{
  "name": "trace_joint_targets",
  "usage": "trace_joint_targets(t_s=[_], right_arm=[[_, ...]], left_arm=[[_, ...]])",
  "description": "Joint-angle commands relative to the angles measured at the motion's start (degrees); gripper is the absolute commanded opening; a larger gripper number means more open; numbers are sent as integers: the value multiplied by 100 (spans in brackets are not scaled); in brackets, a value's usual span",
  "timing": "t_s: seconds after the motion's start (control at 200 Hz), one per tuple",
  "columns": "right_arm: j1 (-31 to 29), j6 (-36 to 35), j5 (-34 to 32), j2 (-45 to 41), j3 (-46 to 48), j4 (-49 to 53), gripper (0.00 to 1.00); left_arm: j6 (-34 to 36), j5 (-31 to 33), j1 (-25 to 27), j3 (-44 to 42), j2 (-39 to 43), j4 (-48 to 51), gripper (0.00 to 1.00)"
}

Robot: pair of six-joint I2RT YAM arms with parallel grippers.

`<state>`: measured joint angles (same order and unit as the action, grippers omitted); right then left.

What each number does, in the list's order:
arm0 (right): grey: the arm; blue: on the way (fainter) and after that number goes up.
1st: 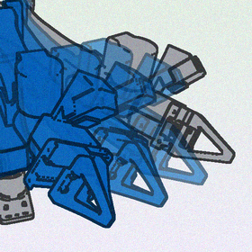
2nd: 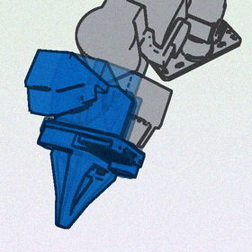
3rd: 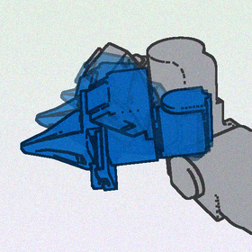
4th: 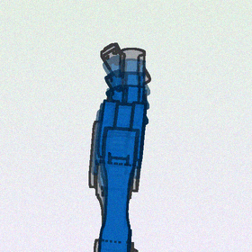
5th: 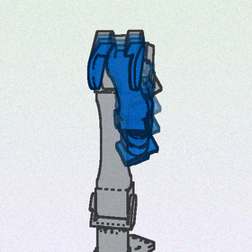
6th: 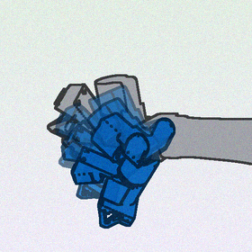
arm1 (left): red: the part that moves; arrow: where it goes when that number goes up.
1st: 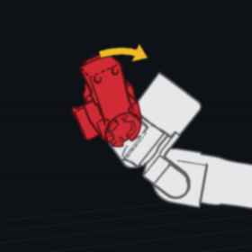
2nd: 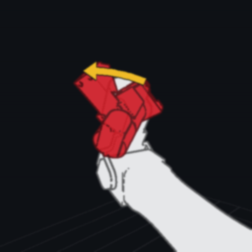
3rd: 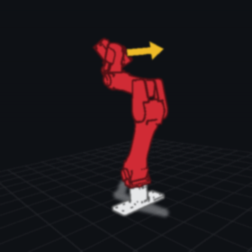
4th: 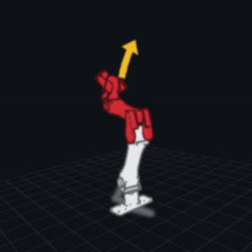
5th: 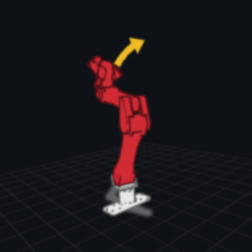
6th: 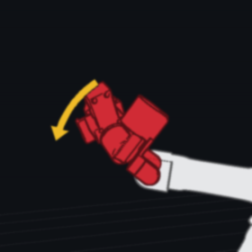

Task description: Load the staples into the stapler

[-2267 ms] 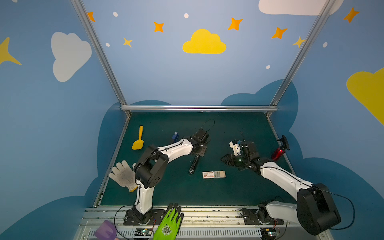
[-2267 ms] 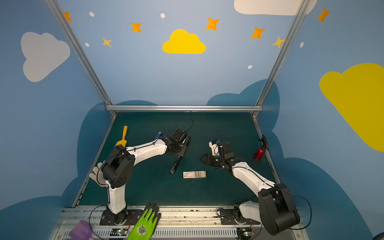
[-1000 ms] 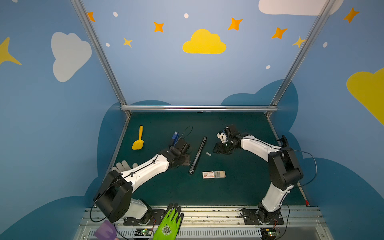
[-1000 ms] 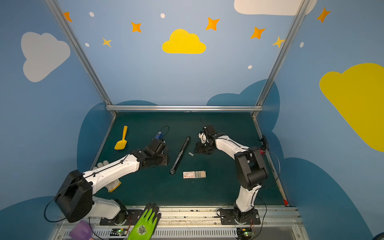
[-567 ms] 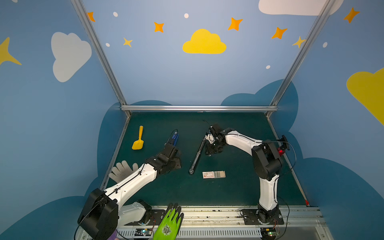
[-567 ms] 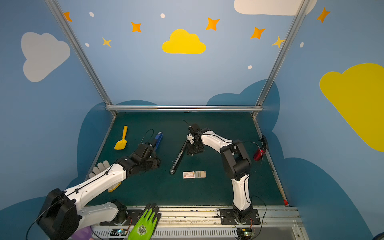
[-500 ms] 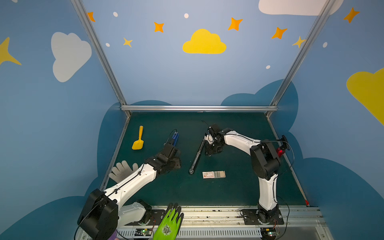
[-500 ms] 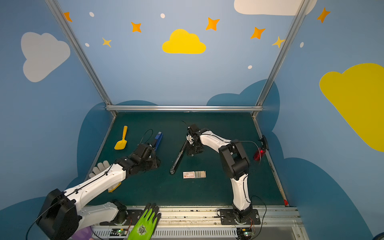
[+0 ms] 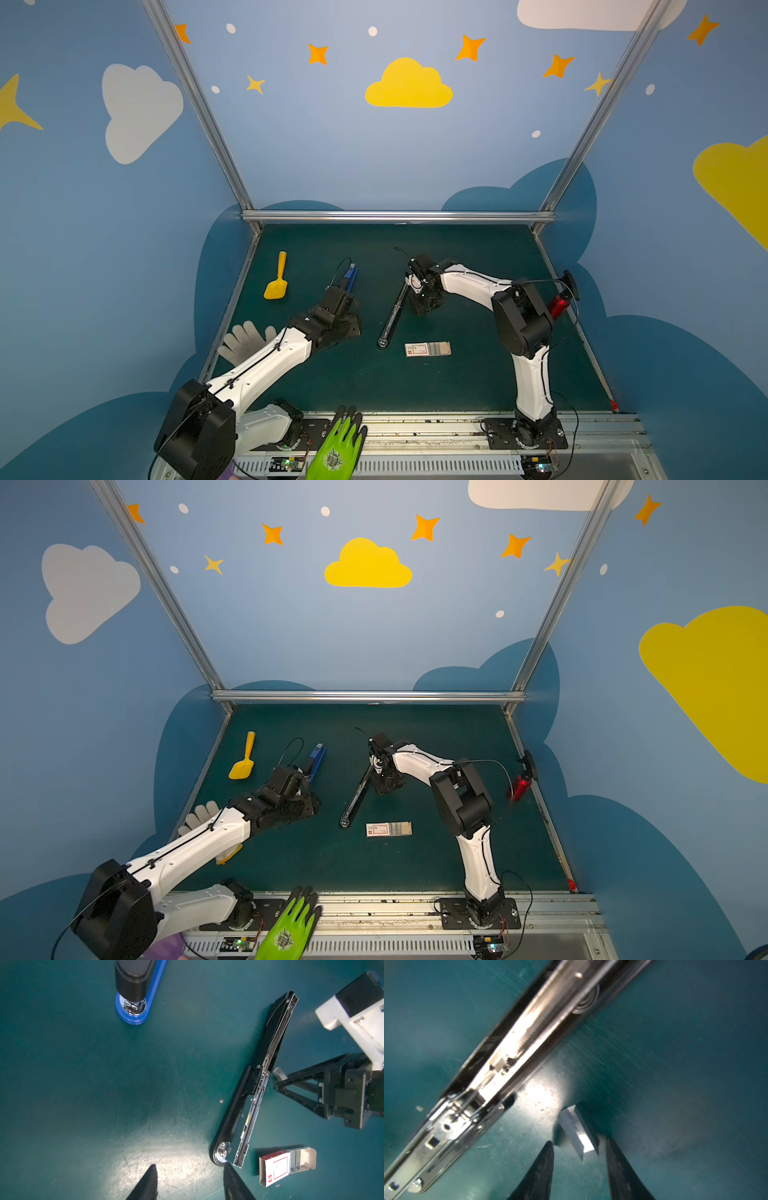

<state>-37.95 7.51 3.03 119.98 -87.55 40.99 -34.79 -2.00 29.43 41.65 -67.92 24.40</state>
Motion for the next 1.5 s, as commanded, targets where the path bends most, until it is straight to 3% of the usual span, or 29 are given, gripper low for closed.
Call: trace_joint_targets(t_s=[0.0,0.32,0.506,0.801,0.896,1.177,1.322,1.497], right_arm=[[-142,-73,-110,218,49,111,36],[-286,9,-370,192,223,91,21],[-285,110,-444,14,358,26,17],[-60,379,205,-1171,1118,-378,15],[152,513,949,-1761,1457,-582,15],[981,1287,3906,-3394,2452,-1903,15],[1140,1904,5013,-3674,2713,-2770,16],[1142,2837,5956,-3649,2976,-3973,16]], left_arm=[[-8,-26,-55,-69,49,-30,51],[-17,-108,-104,-122,28,-103,51],[-27,-158,-117,-84,69,-121,51],[-33,-600,-206,252,-49,-481,51],[-41,-967,-265,385,-112,-801,51],[-743,-3168,-618,381,-226,-3076,50],[-1329,-4083,-619,326,-474,-4647,48],[-1767,-4502,-490,188,-637,-5912,50]])
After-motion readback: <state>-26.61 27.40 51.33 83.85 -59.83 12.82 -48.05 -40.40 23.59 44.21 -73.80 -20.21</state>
